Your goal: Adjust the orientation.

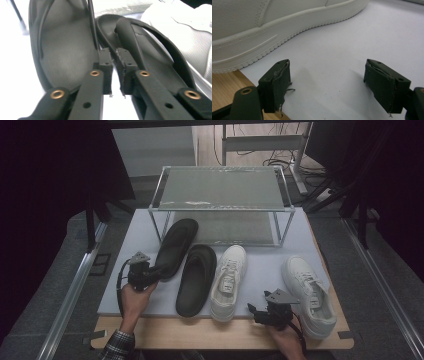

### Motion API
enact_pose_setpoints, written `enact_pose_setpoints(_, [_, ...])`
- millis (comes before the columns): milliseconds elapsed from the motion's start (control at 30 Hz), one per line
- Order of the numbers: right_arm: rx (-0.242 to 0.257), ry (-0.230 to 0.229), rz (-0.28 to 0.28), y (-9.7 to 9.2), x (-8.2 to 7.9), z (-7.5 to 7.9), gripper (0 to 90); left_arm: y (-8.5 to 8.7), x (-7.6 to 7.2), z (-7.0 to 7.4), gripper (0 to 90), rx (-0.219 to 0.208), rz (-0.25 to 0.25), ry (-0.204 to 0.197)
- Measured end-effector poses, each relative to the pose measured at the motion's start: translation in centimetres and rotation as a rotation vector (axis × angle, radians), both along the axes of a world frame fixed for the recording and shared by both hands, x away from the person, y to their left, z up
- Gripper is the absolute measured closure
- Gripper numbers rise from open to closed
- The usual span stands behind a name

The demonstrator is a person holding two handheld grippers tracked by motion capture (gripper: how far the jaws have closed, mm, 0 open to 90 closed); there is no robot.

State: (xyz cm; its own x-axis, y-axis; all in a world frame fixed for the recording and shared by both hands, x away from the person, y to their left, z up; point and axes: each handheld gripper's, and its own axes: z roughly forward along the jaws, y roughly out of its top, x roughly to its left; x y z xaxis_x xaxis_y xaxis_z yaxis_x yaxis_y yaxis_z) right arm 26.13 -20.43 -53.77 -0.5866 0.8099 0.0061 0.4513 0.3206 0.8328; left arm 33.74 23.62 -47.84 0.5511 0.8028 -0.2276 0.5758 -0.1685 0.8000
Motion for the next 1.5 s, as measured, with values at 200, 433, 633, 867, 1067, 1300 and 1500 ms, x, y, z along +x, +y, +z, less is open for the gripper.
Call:
enact_pose_setpoints(200, [0.0, 0.0, 0.0, 0.0, 0.0, 0.0, 21.7, 1.2, -1.7, -1.4, 89.7, 0.019, 0.02, 0.0])
enact_pose_setpoints(433, [0.0, 0.0, 0.0, 0.0, 0.0, 0.0, 21.8, 2.0, -2.8, -2.7, 89.8, 0.078, 0.06, -0.006])
enact_pose_setpoints(633, [0.0, 0.0, 0.0, 0.0, 0.0, 0.0, 21.8, 2.0, -2.6, -3.6, 89.7, 0.115, 0.099, -0.014])
enact_pose_setpoints(867, [0.0, 0.0, 0.0, 0.0, 0.0, 0.0, 21.8, 1.7, -1.8, -4.0, 89.8, 0.145, 0.115, 0.003])
enact_pose_setpoints(1067, [0.0, 0.0, 0.0, 0.0, 0.0, 0.0, 21.8, 1.3, -1.4, -4.2, 89.8, 0.145, 0.134, 0.018])
enact_pose_setpoints(1300, [0.001, 0.0, 0.0, 0.0, 0.0, 0.0, 21.8, 1.1, -0.8, -4.2, 89.8, 0.136, 0.14, 0.023])
enact_pose_setpoints(1500, [0.001, 0.0, -0.001, 0.0, 0.0, 0.0, 21.8, 0.4, 0.0, -4.0, 89.8, 0.13, 0.14, 0.015])
